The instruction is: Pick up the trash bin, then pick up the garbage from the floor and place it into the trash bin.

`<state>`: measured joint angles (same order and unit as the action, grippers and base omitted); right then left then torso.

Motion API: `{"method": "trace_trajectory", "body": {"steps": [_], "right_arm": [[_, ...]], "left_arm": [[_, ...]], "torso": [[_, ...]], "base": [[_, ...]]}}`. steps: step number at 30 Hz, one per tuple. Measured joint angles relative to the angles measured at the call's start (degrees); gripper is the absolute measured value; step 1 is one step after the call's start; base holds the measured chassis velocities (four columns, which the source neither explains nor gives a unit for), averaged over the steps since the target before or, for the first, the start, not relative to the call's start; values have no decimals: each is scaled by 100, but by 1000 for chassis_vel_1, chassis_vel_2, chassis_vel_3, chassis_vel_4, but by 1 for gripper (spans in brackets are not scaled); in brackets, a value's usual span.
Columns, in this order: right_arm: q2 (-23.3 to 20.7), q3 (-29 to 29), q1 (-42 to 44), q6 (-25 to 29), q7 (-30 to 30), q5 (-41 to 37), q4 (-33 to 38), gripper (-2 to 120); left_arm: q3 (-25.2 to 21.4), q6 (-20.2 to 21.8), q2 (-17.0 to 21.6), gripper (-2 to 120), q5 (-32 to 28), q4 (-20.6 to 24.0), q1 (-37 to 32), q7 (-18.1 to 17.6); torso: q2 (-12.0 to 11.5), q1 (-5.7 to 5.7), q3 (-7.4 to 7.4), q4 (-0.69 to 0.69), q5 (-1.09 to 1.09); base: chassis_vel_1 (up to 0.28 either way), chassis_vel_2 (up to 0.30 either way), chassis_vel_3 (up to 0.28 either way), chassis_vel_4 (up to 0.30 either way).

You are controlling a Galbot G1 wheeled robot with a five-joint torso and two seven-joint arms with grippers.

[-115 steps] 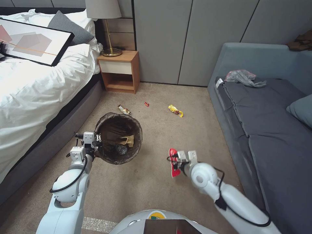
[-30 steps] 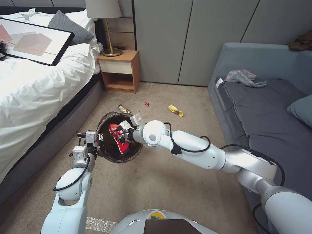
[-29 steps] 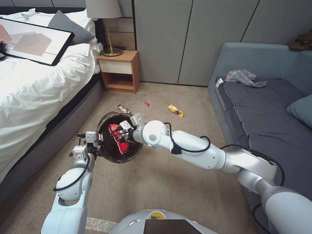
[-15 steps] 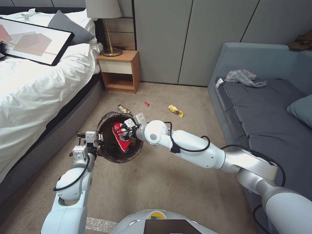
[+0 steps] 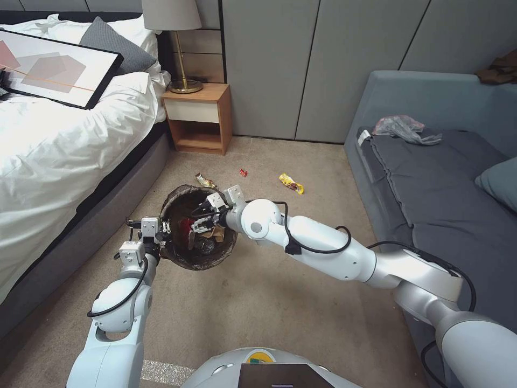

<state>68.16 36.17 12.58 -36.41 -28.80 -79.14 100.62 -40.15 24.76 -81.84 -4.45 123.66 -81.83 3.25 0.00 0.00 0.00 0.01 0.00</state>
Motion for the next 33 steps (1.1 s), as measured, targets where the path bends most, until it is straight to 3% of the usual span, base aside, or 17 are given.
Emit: {"method": "trace_trajectory", "body": {"steps": [6, 9, 12, 15, 19, 20, 22, 24, 26, 28, 29, 31, 32, 33], "right_arm": [[-628, -663, 3, 321, -241, 93, 801, 100], [-996, -1139, 95, 767, -233, 516, 1193, 100], [-1563, -1948, 733, 1596, -148, 1575, 1516, 100], [-1809, -2317, 1169, 1864, -46, 2076, 1571, 100], [-2025, -3338, 2057, 2299, 42, 3146, 1584, 100], [-1980, -3981, 2601, 2527, 107, 3839, 1497, 100], [-1937, -4298, 2922, 2643, 165, 4173, 1428, 100], [-1669, -5344, 4060, 3122, 484, 5331, 1139, 100], [-1551, -5656, 4387, 3294, 591, 5666, 1073, 100], [-1005, -6414, 5358, 3662, 755, 6459, 967, 100], [-1005, -6414, 5358, 3662, 755, 6459, 967, 100], [-219, -6875, 6070, 3907, 792, 6950, 895, 100], [-219, -6875, 6070, 3907, 792, 6950, 895, 100], [126, -7043, 6273, 4012, 805, 7116, 879, 100]], "left_arm": [[-10, 3, 19, 2, -5, 9, -4, 0], [-10, 0, 17, 2, -7, 23, -13, 0], [-9, -11, 22, 2, -12, 34, -33, -2], [-7, -11, 27, 2, -14, 45, -41, -6], [1, -17, 19, 2, -17, 94, -65, -13], [8, -27, 13, 2, -19, 112, -84, -20], [12, -35, 13, 2, -19, 119, -96, -23], [22, -64, 8, 2, -19, 131, -124, -32], [28, -79, 7, 2, -19, 131, -130, -38], [67, -114, 1, 2, -20, 126, -156, -71], [67, -114, 1, 2, -20, 126, -156, -71], [120, -129, -12, 2, -29, 94, -170, -115], [120, -129, -12, 2, -29, 94, -170, -115], [132, -140, -24, 2, -29, 81, -173, -128]], "torso": [[0, 0, 0, -1, 1], [0, 0, 0, -2, 2], [1, 0, -1, -1, 3], [0, 0, 0, -3, 5], [0, 0, -1, -3, 2], [1, 0, -1, 0, 1], [1, 0, -1, 0, 0], [0, 0, -1, -3, 5], [0, 0, -1, -4, 5], [1, 0, -1, -5, 0], [1, 0, -1, -5, 0], [1, 0, -1, -4, 4], [1, 0, -1, -4, 4], [0, 0, -1, -4, 3]], "base": [[0, 0, 0, 0], [0, 0, 0, 0], [0, 0, 0, 0], [0, 0, 0, 0], [0, 0, 0, 0], [0, 0, 0, 0], [0, 0, 0, 0], [0, 0, 0, 0], [0, 0, 0, 0], [0, 0, 0, 0], [0, 0, 0, 0], [0, 0, 0, 0], [0, 0, 0, 0], [0, 0, 0, 0]]}}
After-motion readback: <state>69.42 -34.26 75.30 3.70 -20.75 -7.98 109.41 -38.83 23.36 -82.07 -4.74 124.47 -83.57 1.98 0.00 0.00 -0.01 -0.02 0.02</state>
